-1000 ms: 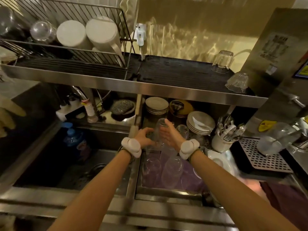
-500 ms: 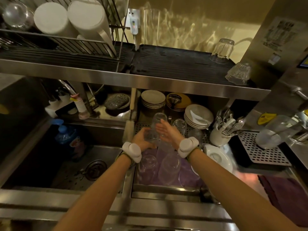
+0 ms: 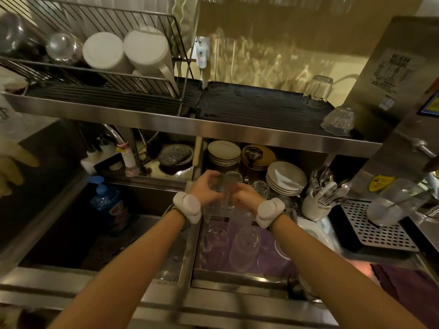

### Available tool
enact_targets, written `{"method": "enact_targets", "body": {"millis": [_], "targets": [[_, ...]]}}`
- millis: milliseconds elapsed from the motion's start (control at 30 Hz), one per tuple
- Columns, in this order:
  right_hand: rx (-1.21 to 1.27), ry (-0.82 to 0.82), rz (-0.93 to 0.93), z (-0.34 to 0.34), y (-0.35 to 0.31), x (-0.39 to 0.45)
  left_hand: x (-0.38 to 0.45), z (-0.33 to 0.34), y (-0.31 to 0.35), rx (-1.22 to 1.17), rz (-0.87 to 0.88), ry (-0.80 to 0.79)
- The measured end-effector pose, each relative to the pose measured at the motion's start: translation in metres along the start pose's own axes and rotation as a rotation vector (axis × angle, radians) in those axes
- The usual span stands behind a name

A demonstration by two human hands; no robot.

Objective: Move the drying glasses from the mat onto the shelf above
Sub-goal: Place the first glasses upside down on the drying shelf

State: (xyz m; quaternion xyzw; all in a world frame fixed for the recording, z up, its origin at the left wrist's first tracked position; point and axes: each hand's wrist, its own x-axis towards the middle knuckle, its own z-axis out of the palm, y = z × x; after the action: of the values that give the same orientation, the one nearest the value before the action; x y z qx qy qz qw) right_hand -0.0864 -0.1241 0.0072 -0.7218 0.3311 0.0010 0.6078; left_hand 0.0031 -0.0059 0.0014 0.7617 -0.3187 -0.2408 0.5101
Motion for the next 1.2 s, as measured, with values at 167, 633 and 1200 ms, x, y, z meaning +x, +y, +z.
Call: {"method": "enact_targets", "body": {"millis": [167,633,1200], "targets": [[-0.151,-0.043,-0.092,0.004,-0.017,-0.011,-0.002,-0.021,0.027,0.026,0.073,0.000],[0.033,-0.210,-0.198,-0.002,-0.067,-0.053,-0.018,-0.066,0.109,0.070,0.312,-0.035],[0.035,-0.090,-0.475,-0.040,-0.179,-0.071,0.007,-0.105,0.209,-0.180,0.490,0.151]]}}
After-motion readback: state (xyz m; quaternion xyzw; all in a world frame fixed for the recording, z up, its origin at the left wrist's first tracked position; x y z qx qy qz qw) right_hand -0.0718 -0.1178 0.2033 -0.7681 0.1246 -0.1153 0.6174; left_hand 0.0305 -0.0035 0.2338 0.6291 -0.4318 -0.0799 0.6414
